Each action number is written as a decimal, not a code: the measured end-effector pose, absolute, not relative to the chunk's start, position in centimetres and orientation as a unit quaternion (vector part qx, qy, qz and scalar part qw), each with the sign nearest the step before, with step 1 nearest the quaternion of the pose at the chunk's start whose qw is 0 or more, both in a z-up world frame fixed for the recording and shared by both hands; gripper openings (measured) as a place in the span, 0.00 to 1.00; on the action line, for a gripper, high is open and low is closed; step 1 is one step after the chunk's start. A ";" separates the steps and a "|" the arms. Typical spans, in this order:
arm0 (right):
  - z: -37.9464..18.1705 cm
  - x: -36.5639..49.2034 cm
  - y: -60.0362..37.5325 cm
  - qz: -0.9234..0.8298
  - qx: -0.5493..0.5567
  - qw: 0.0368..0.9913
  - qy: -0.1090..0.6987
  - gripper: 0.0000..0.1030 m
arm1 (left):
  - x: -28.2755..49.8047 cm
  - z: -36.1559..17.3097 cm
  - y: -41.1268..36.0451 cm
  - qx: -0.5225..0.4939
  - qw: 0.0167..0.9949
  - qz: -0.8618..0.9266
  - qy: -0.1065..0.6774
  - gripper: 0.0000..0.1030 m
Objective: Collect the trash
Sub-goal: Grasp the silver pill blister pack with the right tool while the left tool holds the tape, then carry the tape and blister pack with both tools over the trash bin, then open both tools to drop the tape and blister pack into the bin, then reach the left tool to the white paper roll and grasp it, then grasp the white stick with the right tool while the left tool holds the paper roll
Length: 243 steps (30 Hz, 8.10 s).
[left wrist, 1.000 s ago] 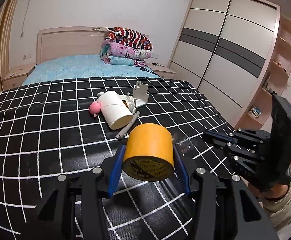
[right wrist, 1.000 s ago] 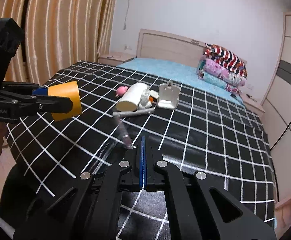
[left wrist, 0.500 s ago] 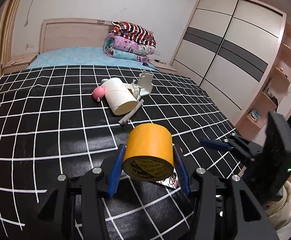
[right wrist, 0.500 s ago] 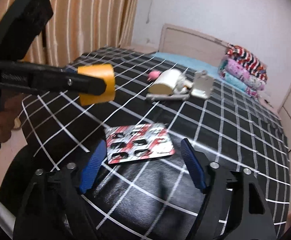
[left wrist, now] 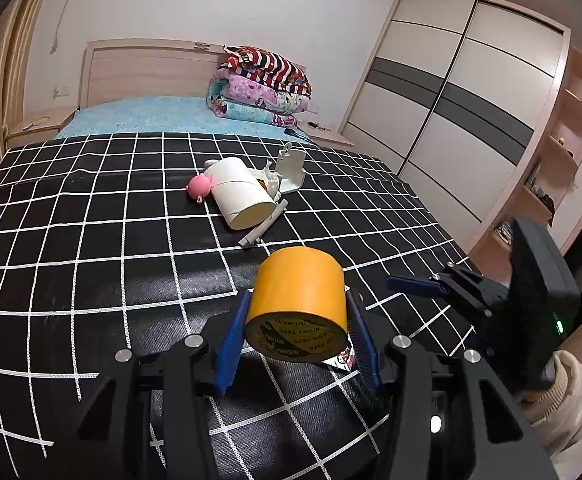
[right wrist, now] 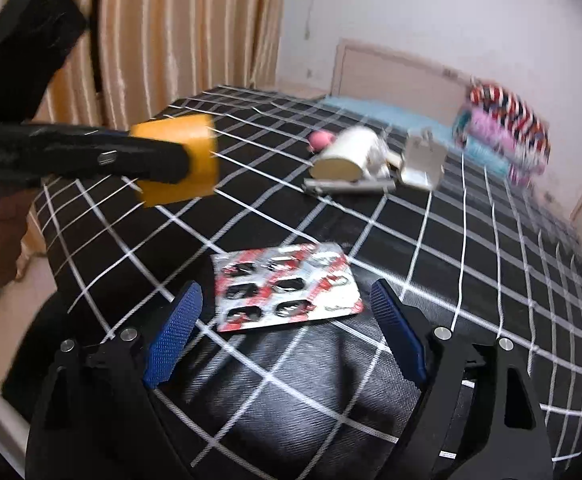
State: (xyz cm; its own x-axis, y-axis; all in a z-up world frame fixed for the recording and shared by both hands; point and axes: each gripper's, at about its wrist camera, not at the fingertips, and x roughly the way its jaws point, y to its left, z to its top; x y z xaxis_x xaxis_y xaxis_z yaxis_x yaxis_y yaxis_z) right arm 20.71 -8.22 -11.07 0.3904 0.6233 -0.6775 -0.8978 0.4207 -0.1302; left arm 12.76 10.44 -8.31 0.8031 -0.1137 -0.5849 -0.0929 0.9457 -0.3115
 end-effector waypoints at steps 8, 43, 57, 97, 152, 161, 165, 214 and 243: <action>-12.4 20.7 -6.6 0.448 -0.263 0.801 0.299 0.84 | 12.6 -8.4 10.8 -0.170 0.935 -0.002 0.311 0.45; -14.2 22.3 -3.8 0.244 -0.125 0.886 0.374 0.61 | 11.5 -8.0 11.5 -0.175 0.938 0.020 0.299 0.45; -11.5 21.5 -6.0 0.294 -0.132 0.882 0.345 0.57 | 11.4 -7.4 9.9 -0.156 0.941 0.016 0.299 0.45; -14.8 10.2 -16.3 0.439 -0.188 0.782 0.402 0.57 | 2.8 -16.9 0.1 -0.110 0.894 -0.048 0.432 0.45; -22.6 11.4 -14.8 0.422 -0.224 0.725 0.496 0.64 | 3.3 -20.9 1.4 -0.098 0.850 -0.045 0.515 0.56; -15.3 12.3 -15.0 0.441 -0.203 0.766 0.421 0.64 | 3.2 -13.4 1.2 -0.061 0.897 -0.069 0.432 0.56; -12.1 13.3 -14.7 0.445 -0.196 0.785 0.383 0.64 | 4.2 -11.0 1.7 -0.052 0.911 -0.079 0.401 0.56; -10.1 32.4 -4.2 0.348 -0.089 0.843 0.401 0.64 | 28.3 -12.8 12.3 0.051 0.907 0.081 0.411 0.09; -12.3 34.6 -0.1 0.278 -0.017 0.846 0.454 0.48 | 19.8 -9.0 14.3 -0.040 0.937 0.129 0.323 0.01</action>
State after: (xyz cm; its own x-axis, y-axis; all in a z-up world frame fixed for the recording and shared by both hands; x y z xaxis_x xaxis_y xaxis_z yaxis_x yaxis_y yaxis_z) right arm 34.61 -0.10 -12.27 0.4329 0.4555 -0.7779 -0.4866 0.8445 0.2237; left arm 19.77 14.27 -8.98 0.7582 0.2158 -0.6153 -0.2673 0.9636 0.0085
